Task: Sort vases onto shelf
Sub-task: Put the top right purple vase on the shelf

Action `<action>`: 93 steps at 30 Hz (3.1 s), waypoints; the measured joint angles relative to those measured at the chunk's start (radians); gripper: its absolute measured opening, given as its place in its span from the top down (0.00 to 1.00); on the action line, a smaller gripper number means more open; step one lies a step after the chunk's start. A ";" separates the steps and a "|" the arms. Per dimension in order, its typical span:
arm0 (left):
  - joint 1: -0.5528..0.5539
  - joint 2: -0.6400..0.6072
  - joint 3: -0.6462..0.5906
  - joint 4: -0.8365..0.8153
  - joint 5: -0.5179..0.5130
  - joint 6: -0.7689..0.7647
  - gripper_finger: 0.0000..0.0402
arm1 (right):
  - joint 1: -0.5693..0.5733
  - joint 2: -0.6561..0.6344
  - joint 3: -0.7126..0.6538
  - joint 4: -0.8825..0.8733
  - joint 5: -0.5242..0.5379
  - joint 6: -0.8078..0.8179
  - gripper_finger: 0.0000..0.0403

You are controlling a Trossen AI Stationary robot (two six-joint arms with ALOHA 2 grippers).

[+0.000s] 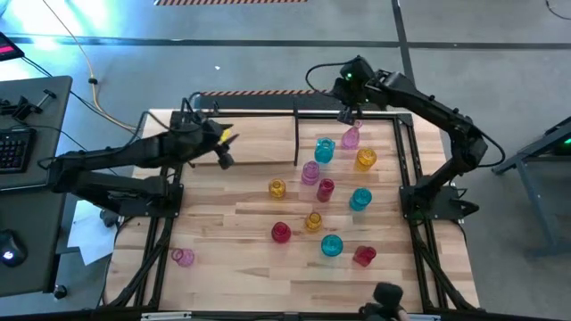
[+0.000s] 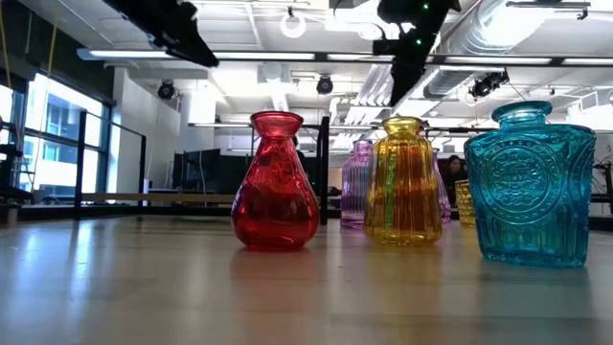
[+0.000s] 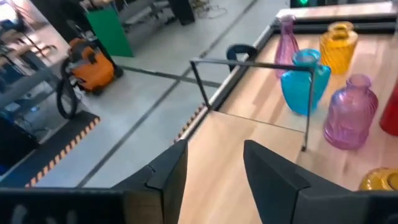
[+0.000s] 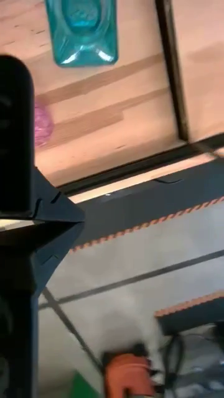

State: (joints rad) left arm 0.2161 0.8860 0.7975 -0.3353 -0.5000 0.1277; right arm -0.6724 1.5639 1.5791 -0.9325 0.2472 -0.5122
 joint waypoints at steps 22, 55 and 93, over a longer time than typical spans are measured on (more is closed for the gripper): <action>0.000 0.066 0.000 0.050 0.054 -0.003 0.61 | -0.041 0.004 0.000 0.016 0.005 0.017 0.95; 0.000 0.066 0.001 0.023 0.053 -0.048 0.61 | -0.056 0.008 -0.146 -0.171 -0.007 0.233 0.41; -0.001 0.066 0.001 0.063 0.053 -0.152 0.61 | 0.005 0.008 -0.143 -0.248 -0.188 0.603 0.41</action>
State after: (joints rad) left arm 0.2153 0.9516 0.7986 -0.2727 -0.4474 -0.0238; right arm -0.6670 1.5715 1.4364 -1.1807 0.0589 0.0906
